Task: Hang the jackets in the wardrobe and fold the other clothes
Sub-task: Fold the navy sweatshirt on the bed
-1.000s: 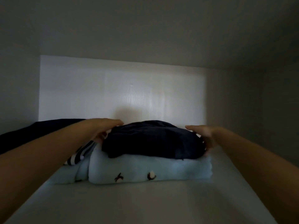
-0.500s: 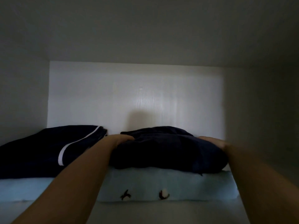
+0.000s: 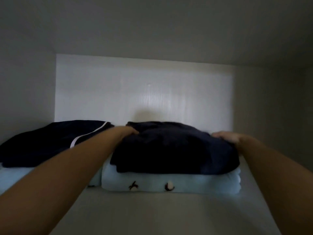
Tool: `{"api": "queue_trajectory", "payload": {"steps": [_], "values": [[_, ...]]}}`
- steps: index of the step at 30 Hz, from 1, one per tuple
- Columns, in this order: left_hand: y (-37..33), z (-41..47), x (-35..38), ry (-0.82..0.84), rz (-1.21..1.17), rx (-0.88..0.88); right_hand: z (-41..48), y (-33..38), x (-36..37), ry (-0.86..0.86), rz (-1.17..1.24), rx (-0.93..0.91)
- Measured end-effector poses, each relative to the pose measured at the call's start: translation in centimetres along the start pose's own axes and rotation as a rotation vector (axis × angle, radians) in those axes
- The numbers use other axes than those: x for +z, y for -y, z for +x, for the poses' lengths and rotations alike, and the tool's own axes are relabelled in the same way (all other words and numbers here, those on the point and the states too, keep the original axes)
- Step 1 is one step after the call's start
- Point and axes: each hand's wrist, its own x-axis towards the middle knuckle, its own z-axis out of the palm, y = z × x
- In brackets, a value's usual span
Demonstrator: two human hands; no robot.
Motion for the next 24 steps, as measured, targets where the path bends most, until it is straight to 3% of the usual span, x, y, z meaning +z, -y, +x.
{"api": "queue_trajectory", "payload": {"steps": [1, 2, 3, 5, 7, 10, 13, 16, 18, 20, 22, 24], "values": [[0.6, -0.3, 0.3, 0.022, 0.030, -0.007, -1.0, 1.3, -0.4, 0.082, 0.126, 0.020], [1.2, -0.5, 0.6, 0.043, 0.065, -0.028, -1.8, 0.7, -0.2, 0.144, -0.196, 0.111], [1.0, -0.7, 0.6, 0.025, 0.166, -0.020, -0.9, 1.4, -0.7, 0.067, -0.354, 0.198], [-0.6, -0.3, -0.3, -0.122, 0.359, 0.047, -1.4, 4.2, -2.3, 0.238, -0.326, 0.118], [-2.8, 0.9, -0.4, -0.259, 0.549, 0.238, -0.5, 6.7, -2.8, 0.207, -0.451, -0.122], [-3.9, 3.0, 3.0, -0.056, 0.716, 0.418, 1.1, 8.5, 2.7, 0.382, -0.662, -0.410], [-1.6, 5.7, 6.1, 0.189, 0.704, 0.288, 3.1, 5.6, 6.5, 0.472, -0.737, -0.289], [-0.9, 6.9, 6.1, 0.225, 0.587, 0.214, 3.9, 4.9, 6.8, 0.497, -0.697, -0.241], [-1.3, 6.3, 6.0, 0.168, 0.586, 0.268, 3.2, 5.2, 6.8, 0.456, -0.667, -0.324], [-1.7, 4.4, 5.7, 0.052, 0.626, 0.396, 1.8, 5.3, 6.4, 0.312, -0.592, -0.385], [-1.9, 1.7, 4.6, -0.052, 0.625, 0.615, 0.0, 5.3, 5.1, 0.154, -0.497, -0.532], [-1.1, -1.3, 3.4, 0.002, 0.594, 0.823, -2.0, 5.6, 3.1, 0.099, -0.365, -0.683]]}}
